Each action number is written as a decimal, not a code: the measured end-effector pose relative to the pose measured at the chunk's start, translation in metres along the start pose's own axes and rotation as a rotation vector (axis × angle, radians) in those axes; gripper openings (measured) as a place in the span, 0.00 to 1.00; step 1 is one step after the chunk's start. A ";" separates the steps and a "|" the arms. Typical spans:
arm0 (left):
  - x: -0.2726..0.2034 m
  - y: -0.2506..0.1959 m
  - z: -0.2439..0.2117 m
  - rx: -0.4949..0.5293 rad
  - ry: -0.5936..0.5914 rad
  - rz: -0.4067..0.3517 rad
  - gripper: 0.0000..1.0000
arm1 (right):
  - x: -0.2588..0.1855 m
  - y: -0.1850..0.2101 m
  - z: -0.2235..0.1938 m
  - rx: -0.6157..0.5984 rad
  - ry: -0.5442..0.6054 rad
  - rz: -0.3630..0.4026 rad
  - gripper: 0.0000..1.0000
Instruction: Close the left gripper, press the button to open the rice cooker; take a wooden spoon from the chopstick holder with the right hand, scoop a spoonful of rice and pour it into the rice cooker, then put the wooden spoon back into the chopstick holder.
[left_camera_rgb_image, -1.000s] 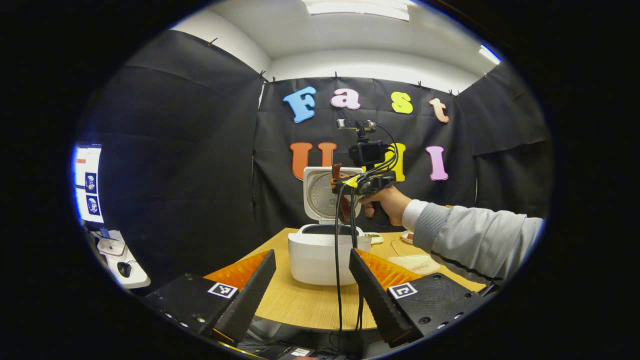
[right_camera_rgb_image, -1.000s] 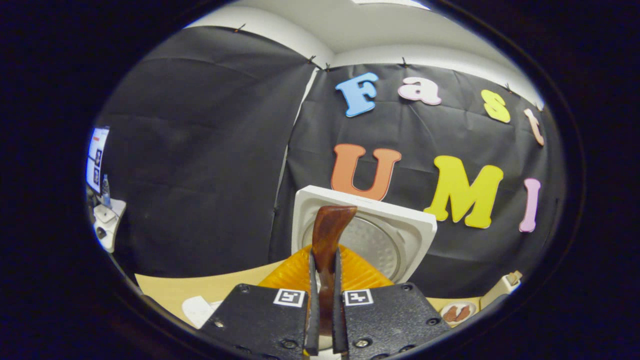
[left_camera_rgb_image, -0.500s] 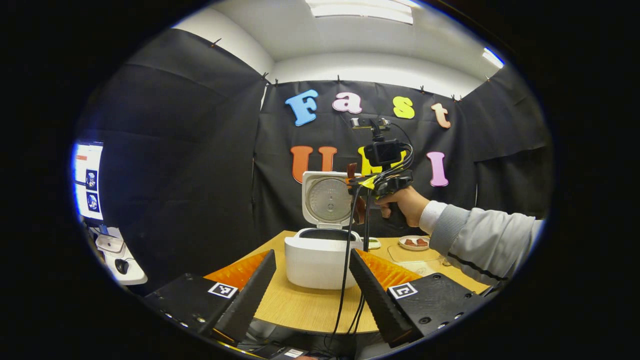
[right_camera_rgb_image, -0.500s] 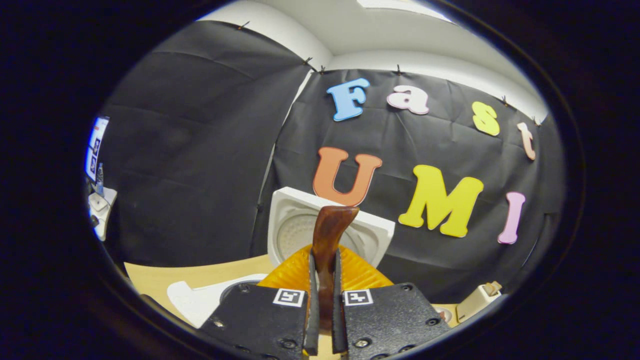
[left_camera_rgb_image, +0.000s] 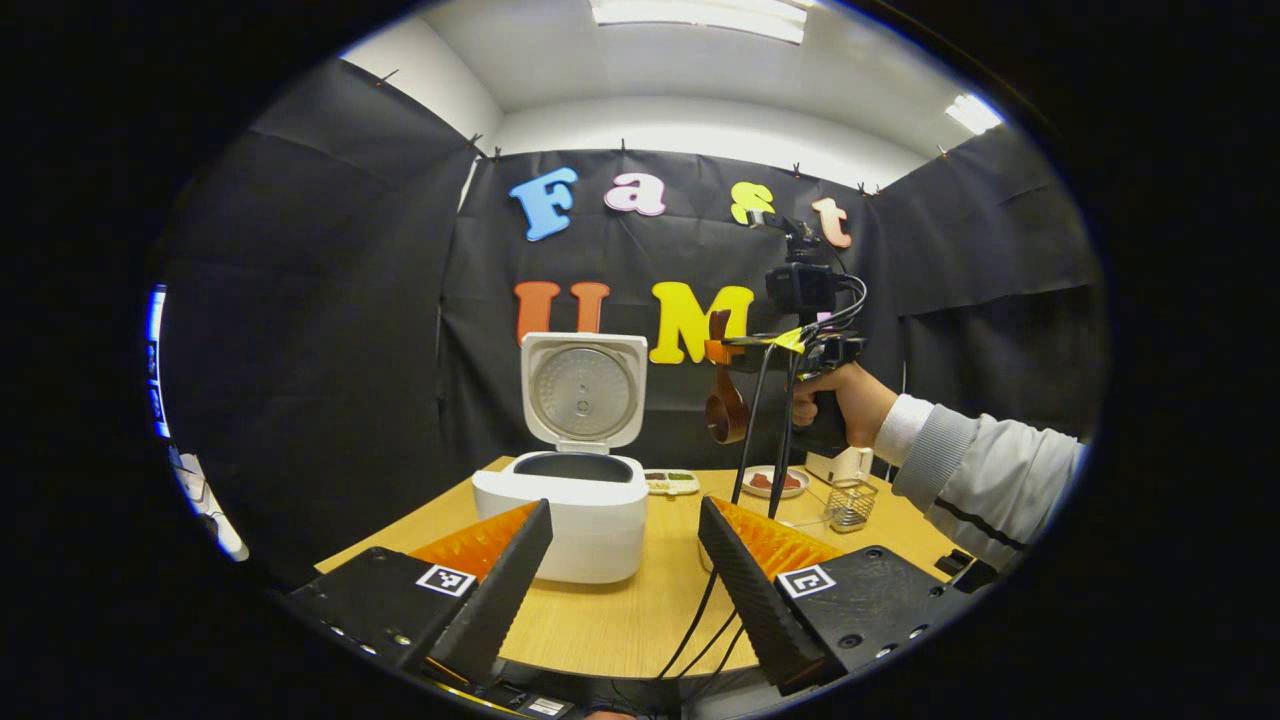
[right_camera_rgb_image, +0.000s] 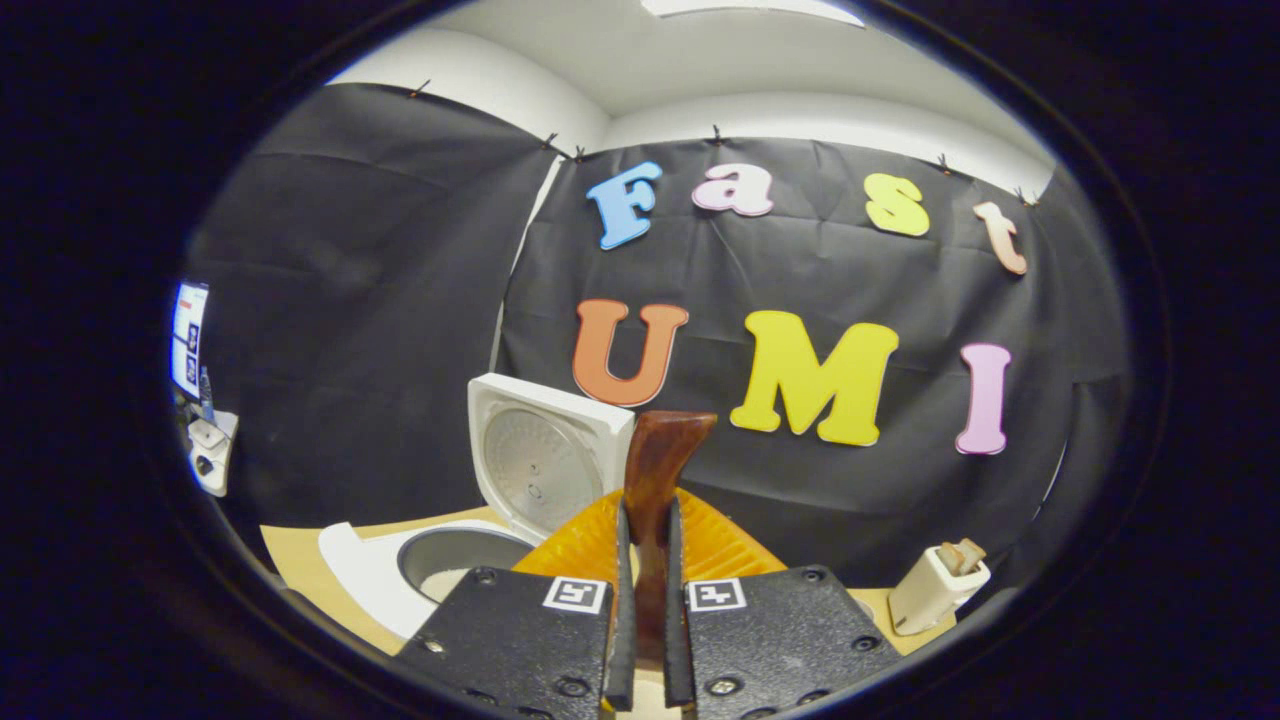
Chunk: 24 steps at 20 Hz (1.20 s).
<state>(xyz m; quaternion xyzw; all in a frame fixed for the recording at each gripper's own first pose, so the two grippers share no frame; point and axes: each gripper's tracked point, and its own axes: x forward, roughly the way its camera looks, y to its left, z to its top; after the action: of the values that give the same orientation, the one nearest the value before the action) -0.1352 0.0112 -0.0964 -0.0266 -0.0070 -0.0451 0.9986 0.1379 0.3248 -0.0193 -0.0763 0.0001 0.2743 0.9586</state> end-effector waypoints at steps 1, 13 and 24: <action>0.003 -0.001 -0.001 0.013 0.004 0.013 0.94 | -0.008 -0.013 -0.002 0.012 -0.006 -0.005 0.17; 0.013 -0.008 0.014 0.055 -0.060 0.093 0.94 | -0.075 -0.171 -0.052 0.116 0.015 -0.158 0.17; 0.007 -0.020 0.028 0.106 -0.111 0.118 0.94 | -0.107 -0.261 -0.125 0.201 0.066 -0.279 0.18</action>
<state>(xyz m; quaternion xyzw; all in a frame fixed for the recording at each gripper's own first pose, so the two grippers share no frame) -0.1307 -0.0078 -0.0677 0.0235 -0.0630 0.0156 0.9976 0.1894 0.0313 -0.1003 0.0117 0.0483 0.1345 0.9897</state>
